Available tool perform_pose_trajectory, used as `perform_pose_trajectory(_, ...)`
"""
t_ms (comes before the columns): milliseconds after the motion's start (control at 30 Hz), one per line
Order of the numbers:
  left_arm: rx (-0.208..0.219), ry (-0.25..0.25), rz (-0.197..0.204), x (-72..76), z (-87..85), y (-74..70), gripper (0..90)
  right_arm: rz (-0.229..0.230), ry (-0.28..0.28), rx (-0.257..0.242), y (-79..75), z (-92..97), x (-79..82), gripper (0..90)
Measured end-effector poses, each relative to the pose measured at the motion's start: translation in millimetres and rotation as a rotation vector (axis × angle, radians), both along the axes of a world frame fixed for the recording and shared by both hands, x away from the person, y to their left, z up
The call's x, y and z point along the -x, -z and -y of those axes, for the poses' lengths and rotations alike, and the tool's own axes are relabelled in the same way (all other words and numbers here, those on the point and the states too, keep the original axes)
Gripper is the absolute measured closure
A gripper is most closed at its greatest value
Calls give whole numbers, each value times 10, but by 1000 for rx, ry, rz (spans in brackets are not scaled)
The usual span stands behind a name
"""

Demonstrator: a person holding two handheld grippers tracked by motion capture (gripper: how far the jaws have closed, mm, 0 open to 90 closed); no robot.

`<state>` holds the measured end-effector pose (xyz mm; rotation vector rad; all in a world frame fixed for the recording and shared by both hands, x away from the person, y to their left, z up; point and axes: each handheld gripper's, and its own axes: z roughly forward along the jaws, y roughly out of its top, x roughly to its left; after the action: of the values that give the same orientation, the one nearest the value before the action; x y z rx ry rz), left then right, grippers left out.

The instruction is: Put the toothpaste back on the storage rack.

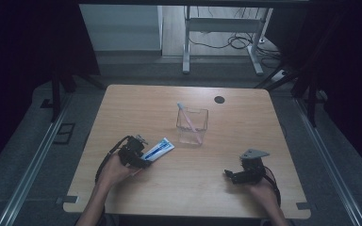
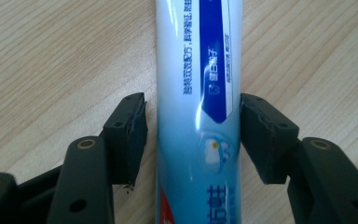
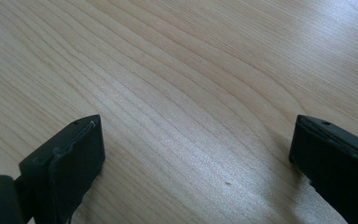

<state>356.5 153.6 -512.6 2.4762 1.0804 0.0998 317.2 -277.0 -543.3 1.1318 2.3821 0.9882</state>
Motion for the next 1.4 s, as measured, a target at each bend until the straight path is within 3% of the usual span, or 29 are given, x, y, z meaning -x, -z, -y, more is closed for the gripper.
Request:
perform_pose_trajectory(233,-34,2,-17,-18,71,-25,517,0,0,0,0,0,0,33)
perform_pose_trajectory(433,-38,0,-9,-7,72,-76,660,0,0,0,0,0,0,33)
perform_pose_trajectory(800,68,-37,20,35,-71,-56,736,1,0,1,0,0,0,33)
perform_pose_trajectory(1100,100,-45,54,65,-101,-103,741,1,-1,0,0,0,0,33)
perform_pose_trajectory(1400,141,-41,124,132,-144,-255,741,1,1,0,0,0,0,33)
